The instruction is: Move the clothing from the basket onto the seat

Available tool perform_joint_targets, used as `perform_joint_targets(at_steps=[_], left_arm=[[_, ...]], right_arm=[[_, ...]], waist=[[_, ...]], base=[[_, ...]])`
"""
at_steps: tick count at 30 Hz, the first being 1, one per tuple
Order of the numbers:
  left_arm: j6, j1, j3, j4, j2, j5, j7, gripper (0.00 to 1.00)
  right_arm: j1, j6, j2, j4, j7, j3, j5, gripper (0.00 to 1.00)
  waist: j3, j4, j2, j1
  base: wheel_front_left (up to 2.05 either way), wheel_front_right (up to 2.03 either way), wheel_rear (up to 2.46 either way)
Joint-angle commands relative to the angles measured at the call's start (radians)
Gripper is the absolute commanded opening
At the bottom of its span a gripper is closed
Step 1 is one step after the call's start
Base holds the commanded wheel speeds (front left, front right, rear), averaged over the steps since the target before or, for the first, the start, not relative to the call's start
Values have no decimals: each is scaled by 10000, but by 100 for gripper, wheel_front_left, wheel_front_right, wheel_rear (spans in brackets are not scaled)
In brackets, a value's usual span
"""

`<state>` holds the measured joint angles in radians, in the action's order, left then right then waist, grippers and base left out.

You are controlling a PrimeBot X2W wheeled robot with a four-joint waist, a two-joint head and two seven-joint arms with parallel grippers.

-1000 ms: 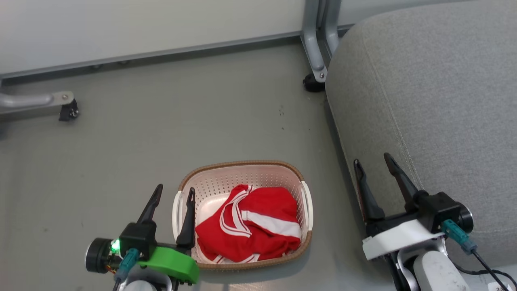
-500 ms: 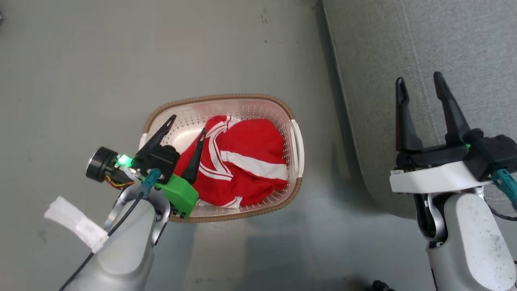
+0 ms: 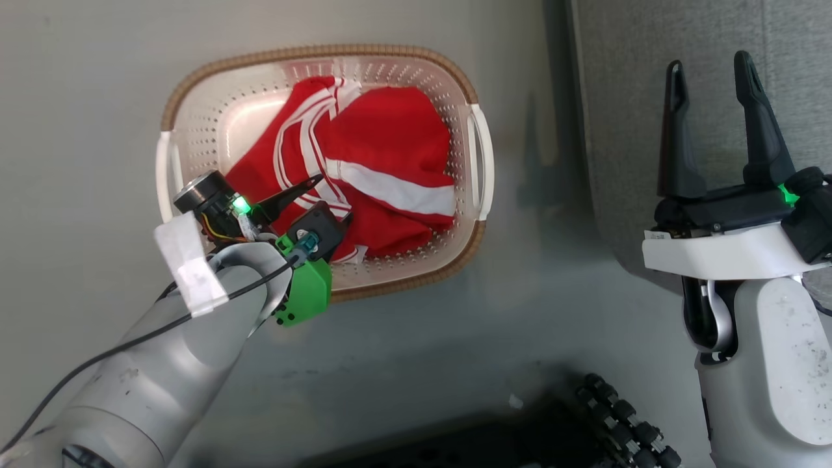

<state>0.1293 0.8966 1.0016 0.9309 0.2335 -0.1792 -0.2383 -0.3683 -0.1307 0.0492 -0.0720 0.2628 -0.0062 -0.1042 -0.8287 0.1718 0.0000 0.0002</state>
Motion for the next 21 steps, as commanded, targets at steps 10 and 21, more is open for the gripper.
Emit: perform_joint_targets(at_steps=[10, 21], left_arm=[[8, 1359, 2356, 855, 382, -1864, 1049, 100], [1, 1892, 2763, 1819, 658, -1496, 1527, 100]], right_arm=[[-427, -1, 23, -299, 31, 102, -451, 100], [-454, -1, 23, -618, 31, 307, -682, 100]], waist=[[-1426, 653, 0, -2], [-1796, 958, 0, -2]], base=[[0, 0, 0], [0, 0, 0]])
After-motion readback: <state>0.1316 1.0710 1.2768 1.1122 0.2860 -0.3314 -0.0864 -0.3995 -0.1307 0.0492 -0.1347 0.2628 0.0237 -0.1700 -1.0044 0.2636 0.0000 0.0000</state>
